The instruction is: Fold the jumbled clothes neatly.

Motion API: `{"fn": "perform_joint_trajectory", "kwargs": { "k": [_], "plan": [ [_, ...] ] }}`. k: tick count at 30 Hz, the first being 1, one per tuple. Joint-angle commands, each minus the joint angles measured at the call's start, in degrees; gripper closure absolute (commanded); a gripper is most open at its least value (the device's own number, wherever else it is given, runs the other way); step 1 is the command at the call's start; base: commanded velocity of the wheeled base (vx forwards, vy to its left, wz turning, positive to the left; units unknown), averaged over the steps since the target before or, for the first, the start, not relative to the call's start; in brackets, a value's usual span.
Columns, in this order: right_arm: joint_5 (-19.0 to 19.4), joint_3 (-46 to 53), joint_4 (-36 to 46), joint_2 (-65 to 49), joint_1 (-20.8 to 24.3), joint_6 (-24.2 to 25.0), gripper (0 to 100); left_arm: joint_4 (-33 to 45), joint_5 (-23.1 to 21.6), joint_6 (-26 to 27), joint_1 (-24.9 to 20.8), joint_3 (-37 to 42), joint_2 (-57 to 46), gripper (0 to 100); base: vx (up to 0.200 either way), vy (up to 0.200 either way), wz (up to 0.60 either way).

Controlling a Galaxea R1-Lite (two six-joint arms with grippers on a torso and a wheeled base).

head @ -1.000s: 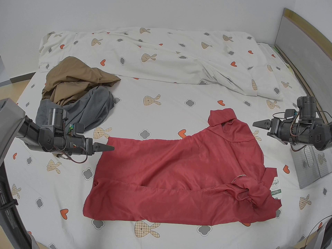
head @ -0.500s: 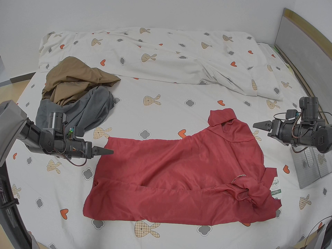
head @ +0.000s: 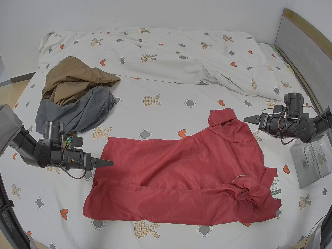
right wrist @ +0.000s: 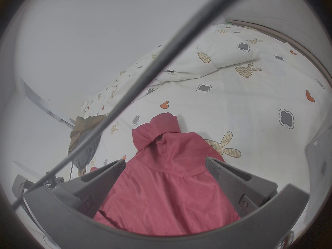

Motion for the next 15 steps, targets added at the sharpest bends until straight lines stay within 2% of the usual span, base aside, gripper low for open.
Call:
{"fn": "perform_joint_trajectory", "kwargs": {
  "k": [1, 3, 4, 5, 12, 15],
  "plan": [
    [-0.08, -4.02, -0.21, 5.02, -0.05, -1.59, 0, -0.31, -0.11, -0.05, -0.02, 4.21, -3.66, 0, 0.0, 0.0, 0.0],
    [0.01, -5.61, -0.3, 6.17, -0.05, -5.54, 0, -0.4, -0.11, -0.14, -0.02, 5.97, -4.97, 0, 0.0, 0.0, 0.0],
    [0.01, -5.61, -0.3, 6.17, -0.05, -5.54, 0, -0.4, -0.11, -0.14, -0.02, 5.97, -4.97, 0, 0.0, 0.0, 0.0],
    [0.01, -7.19, -0.3, 6.96, -0.05, -9.23, 0, -1.37, -0.11, -0.05, 0.16, 8.52, -6.82, 0, 0.0, 0.0, 0.0],
    [-0.51, -12.2, -0.3, 8.98, 0.65, -15.39, 0, -4.01, -0.02, -0.32, 0.51, 17.13, -13.59, 0, 0.0, 0.0, 0.0],
    [-3.33, -16.15, 0.23, 11.09, 1.71, -16.79, 0, -4.01, 0.15, -0.58, 0.51, 19.68, -15.78, 0, 0.0, 0.0, 0.0]
  ]
}}
